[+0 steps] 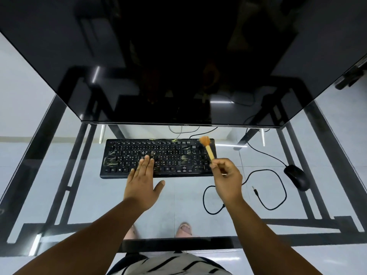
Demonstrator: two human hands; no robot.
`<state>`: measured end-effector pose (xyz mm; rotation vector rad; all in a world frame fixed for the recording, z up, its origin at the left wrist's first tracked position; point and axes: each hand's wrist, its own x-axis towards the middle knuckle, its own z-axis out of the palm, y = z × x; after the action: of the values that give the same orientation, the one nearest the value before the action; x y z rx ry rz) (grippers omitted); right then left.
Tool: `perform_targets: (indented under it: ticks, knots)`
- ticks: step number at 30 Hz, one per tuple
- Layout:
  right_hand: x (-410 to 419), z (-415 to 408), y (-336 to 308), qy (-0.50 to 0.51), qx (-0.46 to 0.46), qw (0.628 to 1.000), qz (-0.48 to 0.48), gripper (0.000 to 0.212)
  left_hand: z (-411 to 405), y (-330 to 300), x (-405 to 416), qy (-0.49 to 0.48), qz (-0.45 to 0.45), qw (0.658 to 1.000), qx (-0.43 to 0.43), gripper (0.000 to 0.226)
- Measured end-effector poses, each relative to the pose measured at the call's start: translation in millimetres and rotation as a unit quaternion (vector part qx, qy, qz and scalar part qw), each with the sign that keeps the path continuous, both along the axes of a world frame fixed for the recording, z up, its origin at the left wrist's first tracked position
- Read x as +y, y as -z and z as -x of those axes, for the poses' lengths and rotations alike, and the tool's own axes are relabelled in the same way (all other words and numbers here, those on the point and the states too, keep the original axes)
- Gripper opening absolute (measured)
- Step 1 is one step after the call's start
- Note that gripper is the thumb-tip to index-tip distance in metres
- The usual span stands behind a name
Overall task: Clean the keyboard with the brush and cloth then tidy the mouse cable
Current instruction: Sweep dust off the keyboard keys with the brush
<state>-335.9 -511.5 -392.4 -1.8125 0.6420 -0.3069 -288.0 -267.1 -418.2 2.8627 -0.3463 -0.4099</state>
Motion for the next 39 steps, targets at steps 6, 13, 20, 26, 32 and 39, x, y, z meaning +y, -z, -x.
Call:
perform_targets:
  ticks: [6, 13, 20, 26, 32, 39]
  knots:
    - [44, 1, 3, -0.022, 0.069, 0.997, -0.008, 0.019, 3, -2, 27, -0.027, 0.018, 0.999, -0.006, 0.077]
    - [93, -4, 7, -0.122, 0.123, 0.984, 0.036, 0.032, -9, -4, 86, -0.061, 0.028, 0.997, -0.024, 0.067]
    - [160, -21, 5, -0.166, 0.138, 0.976, 0.003, 0.026, -17, -4, 148, -0.08, 0.026, 0.996, -0.017, 0.066]
    - [232, -52, -7, -0.215, 0.149, 0.965, 0.0, 0.021, -31, 1, 205, -0.093, -0.023, 0.995, 0.013, 0.066]
    - [301, -87, -7, -0.258, 0.162, 0.951, 0.058, 0.032, -49, 5, 250, -0.097, -0.033, 0.994, 0.038, 0.066]
    - [343, -105, 6, -0.276, 0.239, 0.925, 0.104, 0.044, -46, 10, 282, -0.088, -0.056, 0.993, 0.054, 0.068]
